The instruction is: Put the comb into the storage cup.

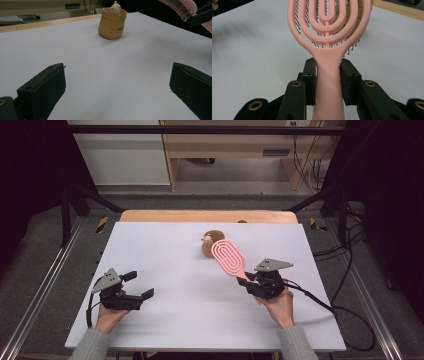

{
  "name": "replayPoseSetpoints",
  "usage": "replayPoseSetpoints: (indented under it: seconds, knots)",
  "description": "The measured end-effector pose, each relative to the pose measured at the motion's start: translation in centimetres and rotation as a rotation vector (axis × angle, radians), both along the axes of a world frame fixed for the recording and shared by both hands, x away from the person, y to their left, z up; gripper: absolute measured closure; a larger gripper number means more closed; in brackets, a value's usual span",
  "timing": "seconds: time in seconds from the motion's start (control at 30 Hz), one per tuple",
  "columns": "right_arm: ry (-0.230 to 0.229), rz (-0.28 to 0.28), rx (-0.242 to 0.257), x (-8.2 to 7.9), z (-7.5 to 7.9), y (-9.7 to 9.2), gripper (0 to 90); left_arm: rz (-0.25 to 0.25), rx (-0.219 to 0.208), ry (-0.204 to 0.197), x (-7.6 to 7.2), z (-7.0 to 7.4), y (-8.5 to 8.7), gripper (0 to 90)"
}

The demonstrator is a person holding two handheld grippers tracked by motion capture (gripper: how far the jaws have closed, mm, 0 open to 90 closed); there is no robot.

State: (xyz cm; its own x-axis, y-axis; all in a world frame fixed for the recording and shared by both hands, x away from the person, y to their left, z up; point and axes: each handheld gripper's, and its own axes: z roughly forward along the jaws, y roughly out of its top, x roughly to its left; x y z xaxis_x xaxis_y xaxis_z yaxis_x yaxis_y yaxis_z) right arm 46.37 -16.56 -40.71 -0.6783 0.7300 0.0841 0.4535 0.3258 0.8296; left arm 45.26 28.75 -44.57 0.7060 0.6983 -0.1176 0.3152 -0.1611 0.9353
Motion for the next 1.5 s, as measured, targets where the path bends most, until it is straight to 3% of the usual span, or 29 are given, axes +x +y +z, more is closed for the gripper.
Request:
replayPoseSetpoints:
  seconds: [0.67,0.93,1.5]
  knots:
    - [-0.011,0.021,0.019,0.0,-0.4,0.7,69.6,0.002,-0.046,0.005,0.1,1.0,-1.5,0.6]
    - [-0.031,0.029,0.051,-0.1,0.0,0.6,69.6,0.001,-0.087,0.007,0.4,2.0,-2.0,0.6]
    - [-0.047,0.029,0.072,-0.5,0.0,0.6,69.6,-0.053,-0.114,0.002,1.2,3.6,-5.8,0.5]
